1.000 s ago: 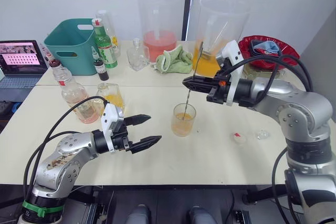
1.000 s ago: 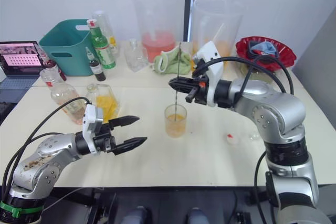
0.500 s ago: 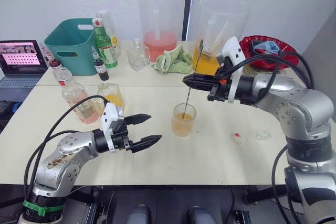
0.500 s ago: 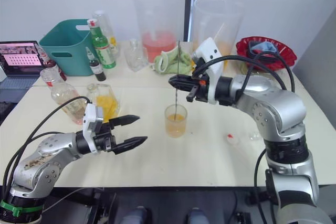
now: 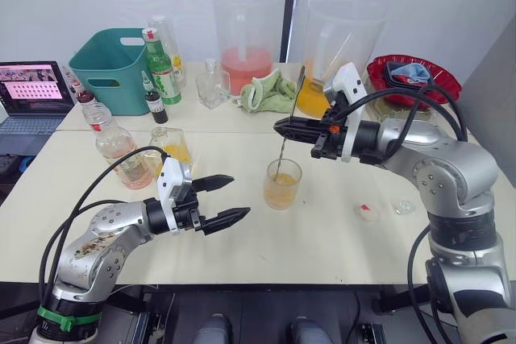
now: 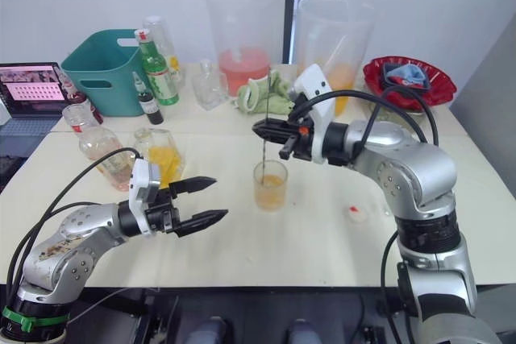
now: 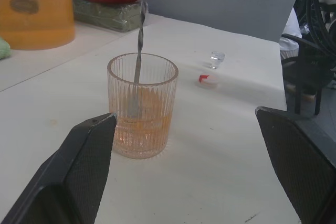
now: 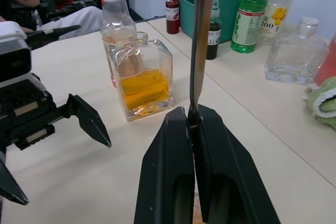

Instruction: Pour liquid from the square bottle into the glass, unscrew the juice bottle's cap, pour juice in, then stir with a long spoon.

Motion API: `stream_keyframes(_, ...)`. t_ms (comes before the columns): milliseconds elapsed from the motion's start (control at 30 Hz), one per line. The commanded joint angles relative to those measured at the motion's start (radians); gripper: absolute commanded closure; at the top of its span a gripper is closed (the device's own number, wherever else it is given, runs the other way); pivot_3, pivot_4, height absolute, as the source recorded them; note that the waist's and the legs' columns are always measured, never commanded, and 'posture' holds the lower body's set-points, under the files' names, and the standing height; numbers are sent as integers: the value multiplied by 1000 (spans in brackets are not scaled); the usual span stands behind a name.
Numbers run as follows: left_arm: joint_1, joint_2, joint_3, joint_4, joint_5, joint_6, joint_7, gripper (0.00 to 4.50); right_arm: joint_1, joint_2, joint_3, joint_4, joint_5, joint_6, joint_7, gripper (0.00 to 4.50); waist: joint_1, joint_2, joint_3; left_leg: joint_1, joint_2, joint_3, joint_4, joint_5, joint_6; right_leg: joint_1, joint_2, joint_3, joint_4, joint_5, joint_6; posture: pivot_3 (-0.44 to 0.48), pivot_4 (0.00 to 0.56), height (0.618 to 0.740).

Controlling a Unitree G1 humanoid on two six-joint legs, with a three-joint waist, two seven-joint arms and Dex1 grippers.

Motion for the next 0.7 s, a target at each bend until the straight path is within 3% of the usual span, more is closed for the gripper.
stream_keyframes(33, -12, 1, 9, -13, -7, -7, -4, 23, -4, -13, -22, -5, -15, -31, 12, 4500, -1, 0, 0, 0, 0, 0, 0, 0, 0, 0, 0, 0, 0, 0, 0, 0, 150, 740)
stream_keyframes(367, -12, -1, 8, -14, -10, -6, -5, 23, -16, -96, -37, -56, 42, 53, 78, 4500, 1, 0, 0, 0, 0, 0, 0, 0, 0, 0, 0, 0, 0, 0, 0, 0, 150, 740)
stream_keyframes(700, -9, -4, 7, -14, -9, -6, -2, 23, -36, -18, -45, -47, 43, 37, 19, 4500, -3, 0, 0, 0, 0, 0, 0, 0, 0, 0, 0, 0, 0, 0, 0, 0, 150, 740)
